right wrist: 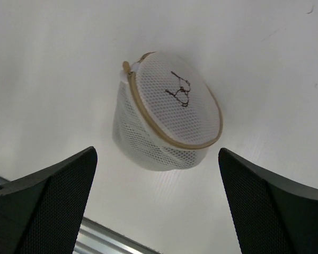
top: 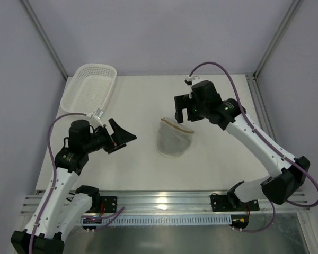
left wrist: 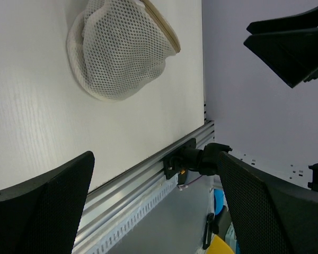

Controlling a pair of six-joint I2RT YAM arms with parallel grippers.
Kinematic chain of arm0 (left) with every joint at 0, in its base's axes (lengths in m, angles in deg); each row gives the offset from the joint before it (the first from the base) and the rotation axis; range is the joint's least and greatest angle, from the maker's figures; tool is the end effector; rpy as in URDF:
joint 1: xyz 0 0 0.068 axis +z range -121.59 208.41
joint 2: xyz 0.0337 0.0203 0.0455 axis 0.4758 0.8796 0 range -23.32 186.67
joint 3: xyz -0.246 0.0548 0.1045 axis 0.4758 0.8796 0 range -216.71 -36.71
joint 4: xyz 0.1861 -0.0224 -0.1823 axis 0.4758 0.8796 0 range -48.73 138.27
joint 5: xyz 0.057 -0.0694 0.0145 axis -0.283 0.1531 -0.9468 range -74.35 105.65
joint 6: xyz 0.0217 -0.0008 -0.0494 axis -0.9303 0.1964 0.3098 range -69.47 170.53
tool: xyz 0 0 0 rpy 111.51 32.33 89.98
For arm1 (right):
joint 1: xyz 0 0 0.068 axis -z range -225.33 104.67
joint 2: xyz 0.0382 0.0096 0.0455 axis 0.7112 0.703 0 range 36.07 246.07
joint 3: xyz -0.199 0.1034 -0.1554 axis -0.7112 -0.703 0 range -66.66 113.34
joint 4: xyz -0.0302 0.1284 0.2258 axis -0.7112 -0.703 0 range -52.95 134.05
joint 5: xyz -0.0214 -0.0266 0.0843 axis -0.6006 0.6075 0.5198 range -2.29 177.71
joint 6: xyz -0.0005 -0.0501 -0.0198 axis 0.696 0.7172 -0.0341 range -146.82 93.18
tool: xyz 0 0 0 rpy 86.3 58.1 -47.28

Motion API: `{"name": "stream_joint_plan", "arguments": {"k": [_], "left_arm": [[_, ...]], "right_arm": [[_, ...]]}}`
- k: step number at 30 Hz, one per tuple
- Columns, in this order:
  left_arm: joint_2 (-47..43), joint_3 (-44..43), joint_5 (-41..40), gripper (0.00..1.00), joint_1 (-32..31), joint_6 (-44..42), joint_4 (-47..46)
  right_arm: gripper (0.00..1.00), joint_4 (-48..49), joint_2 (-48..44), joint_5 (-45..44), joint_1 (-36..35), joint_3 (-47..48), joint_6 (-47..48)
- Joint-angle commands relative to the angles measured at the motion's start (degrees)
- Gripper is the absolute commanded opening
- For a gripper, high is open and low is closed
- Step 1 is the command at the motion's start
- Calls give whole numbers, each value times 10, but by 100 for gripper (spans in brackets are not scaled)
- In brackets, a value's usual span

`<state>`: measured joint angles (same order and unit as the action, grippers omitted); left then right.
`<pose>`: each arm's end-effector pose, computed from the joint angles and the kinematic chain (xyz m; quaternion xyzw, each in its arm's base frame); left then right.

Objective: Unzip the laundry bag and remove the bra

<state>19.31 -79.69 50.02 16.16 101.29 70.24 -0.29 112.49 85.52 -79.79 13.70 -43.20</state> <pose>0.1533 -0.0539 0.3041 -0.1286 0.8254 -0.4714 0.2829 0.2333 0.1584 0.3759 -0.1346 0.8976 0.1644 0.3862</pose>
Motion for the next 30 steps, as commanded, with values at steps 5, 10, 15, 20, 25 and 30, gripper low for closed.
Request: {"name": "stream_joint_plan", "arguments": {"k": [5,10,15,20,25,30], "left_arm": [[-17,21,15,99,3,-2,-15],[-19,29,16,99,2,-1,-16],[-21,36,16,99,3,3,-22],[-21,50,20,99,3,19,-36],[-24,63,25,99,3,36,-61],[-20,71,27,100,2,44,-73]], "right_arm": [[99,-54,112,-161,-53,68,69],[99,-37,150,-149,-71,69,86],[99,-8,184,-102,-80,70,97],[98,22,225,-89,-85,66,108],[93,83,253,-97,-85,25,115],[41,137,265,-108,-85,-6,122]]}}
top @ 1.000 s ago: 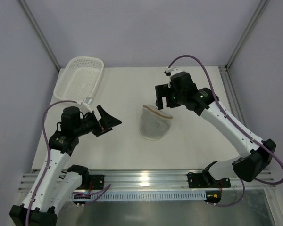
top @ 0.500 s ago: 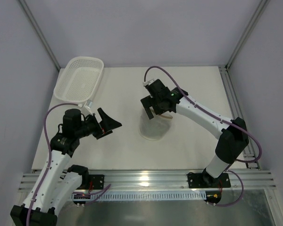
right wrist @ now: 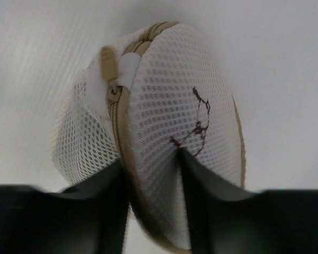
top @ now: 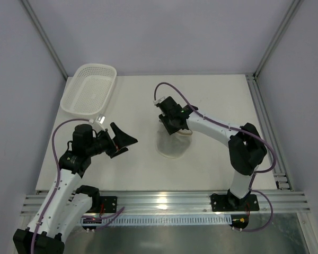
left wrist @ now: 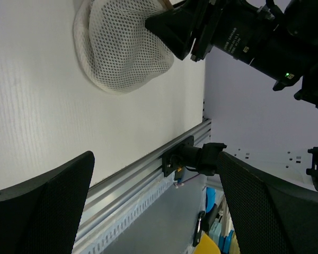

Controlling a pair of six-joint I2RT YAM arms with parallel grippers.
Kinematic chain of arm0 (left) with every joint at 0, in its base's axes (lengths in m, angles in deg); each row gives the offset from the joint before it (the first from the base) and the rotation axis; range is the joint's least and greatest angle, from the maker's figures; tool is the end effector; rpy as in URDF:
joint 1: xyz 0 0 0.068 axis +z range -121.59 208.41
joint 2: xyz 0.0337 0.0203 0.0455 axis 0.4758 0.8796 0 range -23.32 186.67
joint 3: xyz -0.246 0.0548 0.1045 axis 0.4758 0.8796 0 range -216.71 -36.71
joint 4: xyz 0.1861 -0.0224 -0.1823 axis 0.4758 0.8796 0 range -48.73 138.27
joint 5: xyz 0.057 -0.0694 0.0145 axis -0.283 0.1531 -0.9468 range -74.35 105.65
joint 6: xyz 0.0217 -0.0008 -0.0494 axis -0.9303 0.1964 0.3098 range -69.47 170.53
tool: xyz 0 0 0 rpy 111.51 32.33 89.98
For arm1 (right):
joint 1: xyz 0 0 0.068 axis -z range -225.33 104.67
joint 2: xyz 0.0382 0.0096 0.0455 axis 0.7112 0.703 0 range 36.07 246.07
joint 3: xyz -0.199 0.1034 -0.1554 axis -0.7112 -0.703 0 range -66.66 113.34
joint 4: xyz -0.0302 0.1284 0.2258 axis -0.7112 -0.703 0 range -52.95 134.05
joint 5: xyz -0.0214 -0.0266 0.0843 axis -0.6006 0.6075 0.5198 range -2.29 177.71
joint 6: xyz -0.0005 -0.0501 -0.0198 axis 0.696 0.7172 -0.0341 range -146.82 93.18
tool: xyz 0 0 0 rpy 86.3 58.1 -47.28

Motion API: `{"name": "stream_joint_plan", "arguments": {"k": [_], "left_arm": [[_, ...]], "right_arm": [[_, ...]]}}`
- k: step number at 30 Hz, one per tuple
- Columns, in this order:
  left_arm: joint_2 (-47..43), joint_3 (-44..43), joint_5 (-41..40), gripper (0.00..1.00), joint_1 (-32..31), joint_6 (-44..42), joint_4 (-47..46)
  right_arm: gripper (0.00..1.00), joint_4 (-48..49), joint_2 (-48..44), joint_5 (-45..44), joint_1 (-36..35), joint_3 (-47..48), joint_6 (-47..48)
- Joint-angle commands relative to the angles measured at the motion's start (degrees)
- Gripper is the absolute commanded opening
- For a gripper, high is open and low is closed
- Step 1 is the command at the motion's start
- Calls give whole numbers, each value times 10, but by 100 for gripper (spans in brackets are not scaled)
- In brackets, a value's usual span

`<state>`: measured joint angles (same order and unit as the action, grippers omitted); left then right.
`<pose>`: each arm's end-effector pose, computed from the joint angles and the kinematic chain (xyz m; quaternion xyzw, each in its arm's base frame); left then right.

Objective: Unzip the laundry bag and remove the bra

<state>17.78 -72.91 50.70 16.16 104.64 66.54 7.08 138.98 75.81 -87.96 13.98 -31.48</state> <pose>0.1515 -0.0539 0.2739 -0.1550 0.8257 -0.4787 0.2552 0.2878 0.2548 0.2400 -0.2859 0.9158 0.0143 0.2817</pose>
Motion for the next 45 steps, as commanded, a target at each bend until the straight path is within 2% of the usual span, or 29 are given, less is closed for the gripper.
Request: {"name": "stream_joint_plan", "arguments": {"k": [1,2,3,8,11,14,17,19,20,21,22,23,26,31,34,39,45], "left_arm": [[-4,4,21,99,3,12,-38],[-5,5,21,100,3,12,-39],[-5,6,20,99,3,13,-40],[-5,13,11,99,3,19,-48],[5,15,7,99,3,34,-65],[37,12,26,99,3,53,-80],[91,18,76,99,3,102,-139],[136,29,109,99,3,148,-237],[152,35,141,100,1,208,-281],[166,42,155,100,0,237,-363],[181,41,164,99,-1,263,-390],[205,36,186,100,-8,303,-408],[233,-7,200,99,-38,344,-431],[219,-77,187,99,-59,339,-358],[205,-89,181,99,-60,343,-321],[210,-106,162,99,-63,246,-134],[195,-101,135,100,-66,203,-32]], "right_arm": [[25,74,1,-19,-3,-18,5],[10,78,-3,-28,-3,-22,5],[4,78,-6,-25,-3,-26,13],[4,84,-74,68,-3,-86,65],[4,115,-156,131,-5,-157,105],[4,175,-275,155,-16,-248,147],[4,233,-408,173,-40,-332,191],[4,265,-499,203,-50,-381,210],[4,271,-525,213,-50,-393,223],[3,268,-546,221,-51,-404,228],[4,256,-560,224,-52,-401,230],[4,242,-570,231,-53,-398,233],[3,196,-562,234,-61,-379,244],[4,192,-549,194,-98,-371,266],[3,185,-532,152,-127,-363,280],[4,201,-524,102,-161,-366,286],[4,207,-511,49,-176,-364,296]]}}
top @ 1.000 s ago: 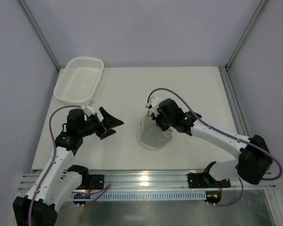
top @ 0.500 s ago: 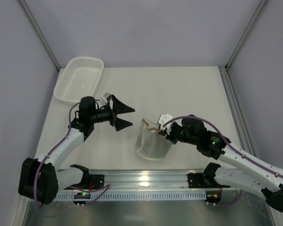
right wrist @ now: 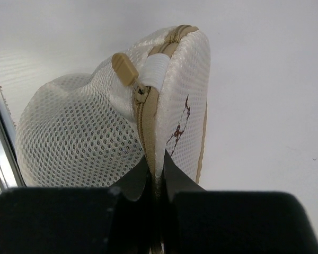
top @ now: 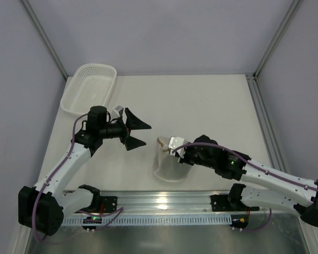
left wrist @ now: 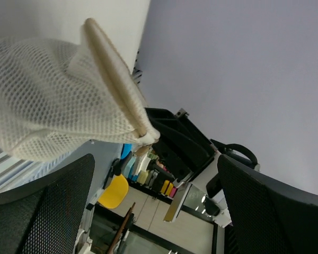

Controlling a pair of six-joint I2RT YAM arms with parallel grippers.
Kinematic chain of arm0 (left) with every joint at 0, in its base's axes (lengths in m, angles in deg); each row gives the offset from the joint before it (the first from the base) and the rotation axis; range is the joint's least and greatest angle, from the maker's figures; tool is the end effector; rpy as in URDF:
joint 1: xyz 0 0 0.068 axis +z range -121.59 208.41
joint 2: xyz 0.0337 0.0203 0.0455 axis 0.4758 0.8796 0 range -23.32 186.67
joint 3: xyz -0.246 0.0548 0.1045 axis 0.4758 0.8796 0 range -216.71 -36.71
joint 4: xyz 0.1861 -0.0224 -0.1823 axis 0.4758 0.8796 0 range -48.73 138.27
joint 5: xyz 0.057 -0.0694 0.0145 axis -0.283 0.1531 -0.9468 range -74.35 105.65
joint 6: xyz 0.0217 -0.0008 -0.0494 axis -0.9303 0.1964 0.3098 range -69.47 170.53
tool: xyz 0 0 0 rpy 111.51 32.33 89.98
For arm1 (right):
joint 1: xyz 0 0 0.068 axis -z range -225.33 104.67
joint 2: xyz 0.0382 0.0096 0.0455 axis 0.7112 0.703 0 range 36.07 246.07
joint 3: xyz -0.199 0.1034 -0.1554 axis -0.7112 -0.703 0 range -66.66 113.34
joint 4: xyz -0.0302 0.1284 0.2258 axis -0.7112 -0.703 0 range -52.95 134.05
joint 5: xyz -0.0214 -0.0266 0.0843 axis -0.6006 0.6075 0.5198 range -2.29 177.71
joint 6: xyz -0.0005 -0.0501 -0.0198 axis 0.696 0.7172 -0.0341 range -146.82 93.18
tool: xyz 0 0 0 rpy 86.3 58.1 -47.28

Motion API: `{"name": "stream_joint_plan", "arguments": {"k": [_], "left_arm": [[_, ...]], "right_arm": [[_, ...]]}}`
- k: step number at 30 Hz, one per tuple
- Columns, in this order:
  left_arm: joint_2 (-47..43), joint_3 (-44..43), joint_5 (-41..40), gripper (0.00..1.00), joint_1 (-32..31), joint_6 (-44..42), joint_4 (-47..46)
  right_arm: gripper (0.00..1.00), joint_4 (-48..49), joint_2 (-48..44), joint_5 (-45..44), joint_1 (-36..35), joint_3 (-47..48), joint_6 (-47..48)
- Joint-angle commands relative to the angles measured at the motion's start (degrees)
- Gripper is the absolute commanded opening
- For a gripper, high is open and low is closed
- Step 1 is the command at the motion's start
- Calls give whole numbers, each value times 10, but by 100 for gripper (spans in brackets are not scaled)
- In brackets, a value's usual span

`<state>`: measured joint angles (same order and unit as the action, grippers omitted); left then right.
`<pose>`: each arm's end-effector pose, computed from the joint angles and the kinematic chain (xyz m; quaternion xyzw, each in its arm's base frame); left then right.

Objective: Unzip the laundry bag and remove the bra

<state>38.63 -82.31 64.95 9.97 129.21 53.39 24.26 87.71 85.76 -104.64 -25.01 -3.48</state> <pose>0.2128 -0.0995 0.2886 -0.2074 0.7826 -0.5857 0.0390 0.1048 0.1741 0.2828 -0.5647 0.6552 0.1409 0.4816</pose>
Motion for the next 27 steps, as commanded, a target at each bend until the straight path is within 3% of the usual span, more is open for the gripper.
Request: {"name": "stream_joint_plan", "arguments": {"k": [1,9,17,20,22,23,25,26,27], "left_arm": [[-8,-10,-8,99,-5,-51,115],[26,15,-17,99,-37,-7,48],[97,-21,-41,96,-75,10,0],[113,-20,-46,91,-85,16,-21],[123,-17,-44,82,-92,17,-38],[125,-14,-43,66,-94,22,-45],[124,2,-40,46,-94,31,-72],[123,6,-40,31,-94,34,-75],[122,10,-40,8,-95,33,-75]], "right_arm": [[4,39,0,-66,-13,24,18],[4,63,13,-87,-35,24,29],[4,69,49,-109,-82,34,44],[4,72,57,-119,-102,35,47],[3,76,56,-126,-112,33,47],[3,77,56,-128,-113,33,46],[4,77,56,-134,-116,30,46],[4,77,56,-142,-119,29,46],[4,76,55,-144,-120,28,45]]}}
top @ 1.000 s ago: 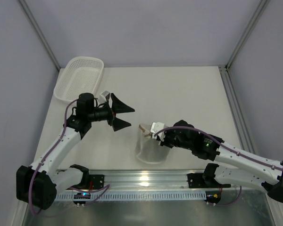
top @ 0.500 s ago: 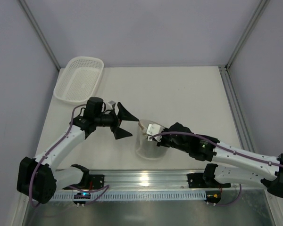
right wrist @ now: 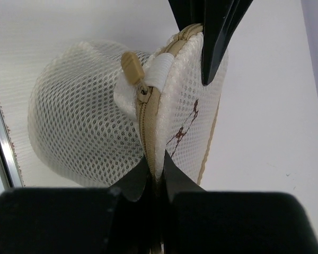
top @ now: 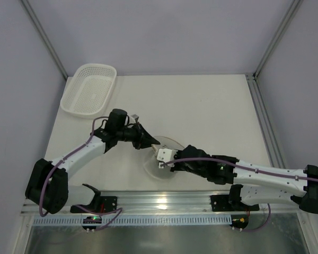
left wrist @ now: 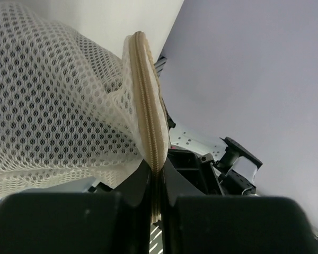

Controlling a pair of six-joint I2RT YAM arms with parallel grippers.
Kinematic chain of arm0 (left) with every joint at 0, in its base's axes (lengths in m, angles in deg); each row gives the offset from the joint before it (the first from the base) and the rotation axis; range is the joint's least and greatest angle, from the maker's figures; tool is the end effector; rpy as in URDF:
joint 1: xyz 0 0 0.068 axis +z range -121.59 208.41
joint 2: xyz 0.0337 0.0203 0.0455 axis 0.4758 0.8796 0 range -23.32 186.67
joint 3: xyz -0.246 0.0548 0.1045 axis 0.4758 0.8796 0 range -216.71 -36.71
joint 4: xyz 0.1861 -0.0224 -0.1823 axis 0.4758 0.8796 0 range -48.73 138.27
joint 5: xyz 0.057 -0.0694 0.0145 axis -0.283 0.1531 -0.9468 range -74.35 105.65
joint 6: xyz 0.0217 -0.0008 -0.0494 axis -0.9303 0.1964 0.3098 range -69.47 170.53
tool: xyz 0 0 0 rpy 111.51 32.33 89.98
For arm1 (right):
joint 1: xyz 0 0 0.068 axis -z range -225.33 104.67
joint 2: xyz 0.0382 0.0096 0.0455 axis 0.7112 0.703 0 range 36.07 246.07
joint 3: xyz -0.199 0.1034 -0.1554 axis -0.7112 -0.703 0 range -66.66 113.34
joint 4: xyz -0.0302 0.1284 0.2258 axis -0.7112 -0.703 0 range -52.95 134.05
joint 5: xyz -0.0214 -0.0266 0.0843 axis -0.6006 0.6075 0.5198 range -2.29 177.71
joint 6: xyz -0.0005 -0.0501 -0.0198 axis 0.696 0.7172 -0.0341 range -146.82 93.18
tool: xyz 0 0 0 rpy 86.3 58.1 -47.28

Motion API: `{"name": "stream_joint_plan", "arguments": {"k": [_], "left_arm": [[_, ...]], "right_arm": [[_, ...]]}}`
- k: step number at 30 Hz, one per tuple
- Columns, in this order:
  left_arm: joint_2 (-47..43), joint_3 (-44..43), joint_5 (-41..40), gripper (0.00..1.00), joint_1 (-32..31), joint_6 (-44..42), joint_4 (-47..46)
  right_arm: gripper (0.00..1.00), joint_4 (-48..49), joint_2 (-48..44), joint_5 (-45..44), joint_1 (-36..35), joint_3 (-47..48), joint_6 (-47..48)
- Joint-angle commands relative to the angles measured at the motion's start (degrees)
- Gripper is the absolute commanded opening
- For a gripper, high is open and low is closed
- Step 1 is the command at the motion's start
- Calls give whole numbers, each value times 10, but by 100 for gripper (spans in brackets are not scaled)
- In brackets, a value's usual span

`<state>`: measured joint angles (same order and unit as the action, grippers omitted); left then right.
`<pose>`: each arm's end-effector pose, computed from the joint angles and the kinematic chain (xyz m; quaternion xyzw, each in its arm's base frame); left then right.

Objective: Unzip the laundry bag and remove the bra

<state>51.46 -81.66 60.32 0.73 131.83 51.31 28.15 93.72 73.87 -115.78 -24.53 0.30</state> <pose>0.2268 -0.1473 0.2346 0.2343 -0.8204 0.5189 0.0526 0.0829 0.2079 0.2723 -0.6124 0.6149 0.0817 0.4901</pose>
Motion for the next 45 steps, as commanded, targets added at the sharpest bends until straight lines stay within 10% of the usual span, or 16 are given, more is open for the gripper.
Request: {"name": "stream_joint_plan", "arguments": {"k": [1,6,7,15,22,31,42,45], "left_arm": [[-7,6,7,1,-3,6,-55],[-25,13,0,0,-3,3,-51],[-27,14,-6,0,-3,1,-49],[-110,70,-155,0,-4,4,-38],[-234,104,-349,0,-7,-2,5],[-298,165,-505,0,-54,46,-6],[-363,229,-542,0,-77,68,-57],[-360,231,-536,0,-77,72,-55]], "right_arm": [[4,36,-5,-30,-9,23,7],[12,30,-1,-85,-10,29,-7],[44,26,0,-99,-10,31,-18],[99,22,-73,-235,-10,64,-176],[99,-113,-68,-241,-10,158,-387],[95,-53,33,-127,-9,154,-651],[41,77,114,17,-9,107,-733],[41,73,140,31,-9,107,-752]]}}
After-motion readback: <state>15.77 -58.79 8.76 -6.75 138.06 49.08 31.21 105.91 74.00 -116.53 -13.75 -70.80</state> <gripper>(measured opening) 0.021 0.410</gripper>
